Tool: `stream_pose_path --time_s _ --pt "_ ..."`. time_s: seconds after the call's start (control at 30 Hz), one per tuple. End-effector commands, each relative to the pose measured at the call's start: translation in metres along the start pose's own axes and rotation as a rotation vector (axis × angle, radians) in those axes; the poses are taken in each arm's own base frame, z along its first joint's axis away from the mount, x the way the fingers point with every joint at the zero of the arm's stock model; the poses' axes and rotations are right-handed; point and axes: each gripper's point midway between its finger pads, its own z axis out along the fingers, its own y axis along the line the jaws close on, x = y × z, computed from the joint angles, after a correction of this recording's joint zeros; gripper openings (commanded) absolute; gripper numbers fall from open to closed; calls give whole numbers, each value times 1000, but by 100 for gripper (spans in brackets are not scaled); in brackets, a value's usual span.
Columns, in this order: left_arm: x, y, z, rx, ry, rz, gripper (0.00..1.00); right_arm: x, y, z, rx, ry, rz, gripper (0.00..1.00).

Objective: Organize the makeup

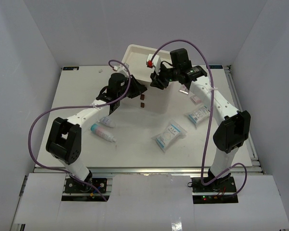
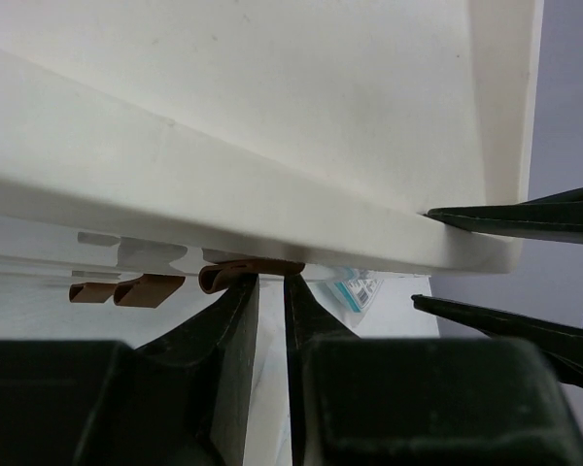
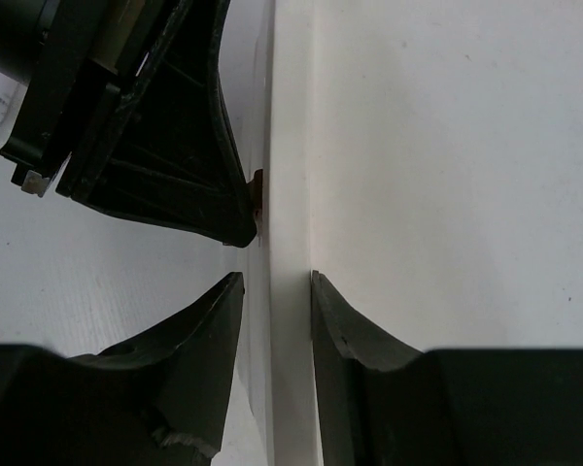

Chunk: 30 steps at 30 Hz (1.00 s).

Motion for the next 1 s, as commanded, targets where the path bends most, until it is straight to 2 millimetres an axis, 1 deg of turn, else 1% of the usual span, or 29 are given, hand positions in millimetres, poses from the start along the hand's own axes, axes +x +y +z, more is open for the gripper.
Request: stream_pose_path --time_s 0.0,0.07,0.13,0.2,0.27,0.33,0.4,0.47,0.5,0.53,0.6,0.67,0.73,0.83,0.87,0.9,0.97 --pt "-29 -15 8 21 -86 32 29 -27 26 -19 -50 -54 14 44" --pt "-27 -16 5 29 -82 35 31 -37 21 -24 -27 -70 -1 47" --pt "-28 -23 -7 51 -91 41 40 -50 12 -36 15 -96 -13 54" --pt "-27 -27 -25 67 -99 53 50 -66 1 -56 62 -137 -21 60" --pt "-24 -30 -47 77 -113 61 58 -75 -11 -78 103 -170 -11 64" --pt "-16 -26 -66 80 -121 55 64 -81 -16 -104 112 -216 9 67" --pt "-6 -20 -81 80 -124 46 69 -80 -19 -128 113 -249 35 69" --pt "15 -1 -90 55 -105 33 75 -53 -25 -150 110 -254 81 73" --pt "24 7 -93 44 -97 30 77 -43 -24 -160 104 -264 97 75" --pt "27 11 -95 43 -100 33 79 -43 -18 -170 88 -288 94 76" --pt "35 19 -90 45 -97 55 81 -15 -18 -184 99 -281 149 77" --pt "42 28 -78 44 -80 83 82 5 -5 -185 79 -278 193 77" --pt "45 33 -59 49 -55 144 82 34 -1 -194 97 -271 263 77" --pt "35 35 -31 39 -54 233 81 59 14 -195 95 -270 337 77" --pt "38 46 -19 14 -43 247 81 66 15 -197 107 -266 351 77" --pt "30 43 -13 13 -60 273 80 71 19 -197 110 -262 361 77" --pt "26 52 0 -23 -68 305 80 80 20 -200 123 -259 378 77"
